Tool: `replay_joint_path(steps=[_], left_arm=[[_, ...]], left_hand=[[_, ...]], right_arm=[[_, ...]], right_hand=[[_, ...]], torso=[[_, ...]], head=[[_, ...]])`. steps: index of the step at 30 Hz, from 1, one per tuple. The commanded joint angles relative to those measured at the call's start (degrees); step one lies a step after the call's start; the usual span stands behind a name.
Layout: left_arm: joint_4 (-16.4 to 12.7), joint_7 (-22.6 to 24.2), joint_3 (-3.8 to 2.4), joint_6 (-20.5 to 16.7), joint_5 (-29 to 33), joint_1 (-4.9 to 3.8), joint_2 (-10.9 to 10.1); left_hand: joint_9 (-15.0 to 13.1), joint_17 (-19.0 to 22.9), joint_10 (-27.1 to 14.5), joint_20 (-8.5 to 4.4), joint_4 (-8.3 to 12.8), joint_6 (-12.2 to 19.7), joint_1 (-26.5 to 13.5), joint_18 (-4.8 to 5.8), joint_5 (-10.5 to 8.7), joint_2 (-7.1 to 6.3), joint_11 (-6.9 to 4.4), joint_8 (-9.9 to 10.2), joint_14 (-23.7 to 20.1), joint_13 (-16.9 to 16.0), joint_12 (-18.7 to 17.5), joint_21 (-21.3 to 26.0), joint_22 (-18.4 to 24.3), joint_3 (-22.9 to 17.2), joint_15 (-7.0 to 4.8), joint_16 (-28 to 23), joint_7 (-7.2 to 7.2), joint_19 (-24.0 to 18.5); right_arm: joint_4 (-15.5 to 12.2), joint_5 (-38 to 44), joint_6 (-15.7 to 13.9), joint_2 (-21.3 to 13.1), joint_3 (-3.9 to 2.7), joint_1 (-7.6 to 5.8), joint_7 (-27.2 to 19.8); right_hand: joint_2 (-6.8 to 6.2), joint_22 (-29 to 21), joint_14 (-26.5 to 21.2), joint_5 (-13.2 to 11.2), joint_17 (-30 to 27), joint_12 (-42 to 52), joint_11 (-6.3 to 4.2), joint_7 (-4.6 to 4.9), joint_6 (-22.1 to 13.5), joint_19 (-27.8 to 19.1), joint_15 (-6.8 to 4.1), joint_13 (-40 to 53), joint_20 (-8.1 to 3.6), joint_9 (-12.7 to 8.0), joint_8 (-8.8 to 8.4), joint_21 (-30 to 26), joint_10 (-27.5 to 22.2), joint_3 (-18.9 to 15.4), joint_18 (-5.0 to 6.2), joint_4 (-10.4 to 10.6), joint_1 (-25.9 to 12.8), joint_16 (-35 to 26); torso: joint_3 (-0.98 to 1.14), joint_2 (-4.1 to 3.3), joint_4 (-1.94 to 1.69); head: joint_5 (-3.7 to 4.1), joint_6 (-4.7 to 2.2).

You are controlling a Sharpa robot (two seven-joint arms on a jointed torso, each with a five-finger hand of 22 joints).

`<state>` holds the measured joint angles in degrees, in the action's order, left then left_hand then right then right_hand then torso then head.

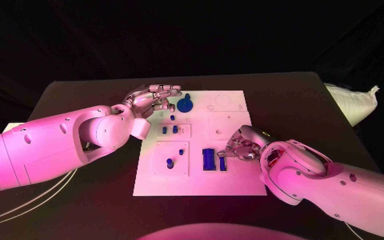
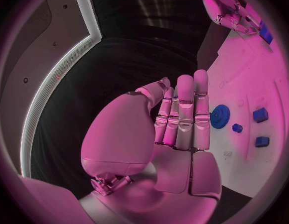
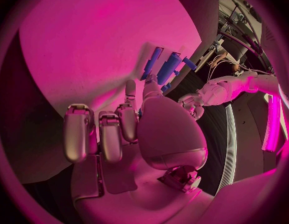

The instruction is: Assemble the parts on the task board

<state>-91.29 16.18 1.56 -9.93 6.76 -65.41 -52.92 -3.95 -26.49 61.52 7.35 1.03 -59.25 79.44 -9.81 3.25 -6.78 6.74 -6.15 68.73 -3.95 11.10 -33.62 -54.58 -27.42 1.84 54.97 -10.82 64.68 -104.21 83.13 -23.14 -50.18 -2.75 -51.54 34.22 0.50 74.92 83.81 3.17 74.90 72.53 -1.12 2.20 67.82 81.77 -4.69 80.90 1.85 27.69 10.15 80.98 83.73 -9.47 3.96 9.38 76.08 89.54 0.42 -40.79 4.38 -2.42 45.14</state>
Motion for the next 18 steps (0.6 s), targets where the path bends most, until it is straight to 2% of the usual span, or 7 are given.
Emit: replay_joint_path(steps=[1, 6, 9, 11, 14, 16, 18], left_arm=[[-0.1, 0.3, -0.02, 1.0, -0.5, 0.0, 0.1], [0.0, 0.3, -0.02, 1.0, -0.5, 0.02, 0.2], [0.1, 0.4, -0.01, 1.0, -0.5, 0.05, 0.2], [0.2, 0.4, -0.01, 0.9, -0.4, 0.07, 0.2], [0.5, 0.8, 0.0, 0.7, -0.2, 0.13, 0.3], [0.8, 1.1, 0.01, 0.6, 0.0, 0.17, 0.5], [1.2, 1.7, 0.01, 0.1, 0.5, 0.25, 0.7]], left_hand=[[0.1, 0.0, -0.4, 0.06, -0.1, 0.3, 0.1, -0.65, 0.02, 0.43, 0.1, -0.4, -0.4, 0.1, 0.4, 0.3, 0.0, 0.2, -0.13, 0.1, -0.07, -0.4], [0.1, 0.0, -0.4, 0.06, -0.1, 0.3, 0.1, -0.65, 0.02, 0.43, 0.1, -0.4, -0.4, 0.1, 0.4, 0.3, 0.0, 0.2, -0.13, 0.1, -0.07, -0.4], [0.1, 0.0, -0.4, 0.06, -0.1, 0.3, 0.1, -0.65, 0.02, 0.43, 0.1, -0.4, -0.4, 0.1, 0.4, 0.3, 0.0, 0.2, -0.13, 0.1, -0.07, -0.4], [0.1, 0.1, -0.5, 0.08, -0.2, 0.4, -0.1, -0.64, 0.01, 0.43, 0.13, -0.4, -0.4, 0.1, 0.4, 0.4, 0.1, 0.3, -0.11, 0.1, -0.09, -0.4], [0.1, 0.2, -0.6, 0.14, -0.3, 0.4, -0.5, -0.62, 0.0, 0.35, 0.16, -0.4, -0.5, 0.1, 0.5, 0.5, 0.2, 0.6, -0.03, 0.1, -0.1, -0.4], [0.1, 0.5, -0.9, 0.33, -0.9, 0.6, -1.7, -0.57, 0.13, -0.16, 0.15, -0.5, -1.3, 0.1, 0.7, 1.0, 0.5, 1.7, 0.23, -0.2, -0.04, -0.9], [0.1, 1.5, -1.4, 0.62, -1.4, 0.9, -2.8, -0.6, 0.34, -0.74, 0.19, -0.5, -3.6, 0.1, 1.0, 2.7, 1.5, 3.2, 0.49, -2.0, 0.04, -2.5]], right_arm=[[0.2, -0.1, -0.6, -0.3, 0.25, 0.35, -1.0], [-0.7, -4.8, -3.5, -1.4, 0.2, 0.25, -5.6], [-1.1, -11.3, -4.9, -2.6, 0.0, -0.35, -11.5], [-1.0, -17.7, -5.4, -3.3, -0.1, -1.36, -17.3], [-0.1, -27.8, -5.4, -4.1, -0.16, -3.0, -26.0], [0.9, -34.4, -5.0, -4.3, -0.18, -4.11, -30.9], [2.7, -42.5, -4.4, -4.2, -0.19, -5.41, -36.0]], right_hand=[[2.3, 3.0, 6.0, -0.4, 14.4, -0.2, -0.63, 0.2, 0.1, -0.1, -0.38, -1.0, -0.35, -0.1, -0.21, -0.3, 1.6, -0.7, -0.75, 0.2, 1.8, 0.1], [1.63, 2.3, 5.9, 0.0, 13.7, -1.1, 0.13, 1.16, -2.1, -0.7, 0.15, -1.4, -0.07, -0.5, -1.48, -0.9, 1.1, -2.6, -0.6, 1.8, -0.4, -0.3], [1.43, 0.5, 5.6, 0.9, 12.3, -4.2, 1.01, 2.17, -4.6, -2.1, 0.89, -3.0, 0.52, -1.2, -3.1, -2.5, -0.2, -3.7, -0.16, 2.8, -1.1, -1.0], [1.7, -3.0, 4.8, 1.1, 9.4, -10.9, 1.74, 2.97, -6.3, -4.6, 1.52, -6.7, 1.12, -1.9, -4.31, -5.4, -3.0, -4.1, 0.7, 3.1, -0.6, -2.7], [2.58, -6.1, 4.2, 1.7, 6.8, -15.8, 2.38, 3.75, -7.9, -6.9, 2.1, -9.7, 1.69, -2.7, -5.3, -8.1, -5.4, -3.9, 1.48, 2.6, 1.1, -4.3], [3.28, -10.7, 2.8, 2.5, 2.0, -23.2, 2.8, 4.15, -8.7, -10.3, 2.38, -14.1, 2.02, -3.1, -5.71, -12.2, -9.0, -3.6, 2.6, 1.9, 2.7, -7.5], [4.07, -18.3, 0.3, 3.5, -5.5, -35.6, 3.27, 4.69, -9.6, -16.1, 2.81, -22.0, 2.46, -3.7, -6.07, -19.4, -15.3, -3.3, 4.31, 0.9, 4.7, -13.3]], torso=[[-0.06, 0.07, -0.05], [-0.11, 0.11, -0.09], [-0.14, 0.17, -0.04], [-0.22, 0.24, -0.01], [-0.34, 0.48, 0.09], [-0.52, 0.85, 0.2], [-0.71, 1.27, 0.4]], head=[[0.13, -0.06], [0.12, -0.21], [0.12, -0.37], [0.21, -0.55], [0.39, -0.82], [0.56, -1.06], [0.57, -1.36]])
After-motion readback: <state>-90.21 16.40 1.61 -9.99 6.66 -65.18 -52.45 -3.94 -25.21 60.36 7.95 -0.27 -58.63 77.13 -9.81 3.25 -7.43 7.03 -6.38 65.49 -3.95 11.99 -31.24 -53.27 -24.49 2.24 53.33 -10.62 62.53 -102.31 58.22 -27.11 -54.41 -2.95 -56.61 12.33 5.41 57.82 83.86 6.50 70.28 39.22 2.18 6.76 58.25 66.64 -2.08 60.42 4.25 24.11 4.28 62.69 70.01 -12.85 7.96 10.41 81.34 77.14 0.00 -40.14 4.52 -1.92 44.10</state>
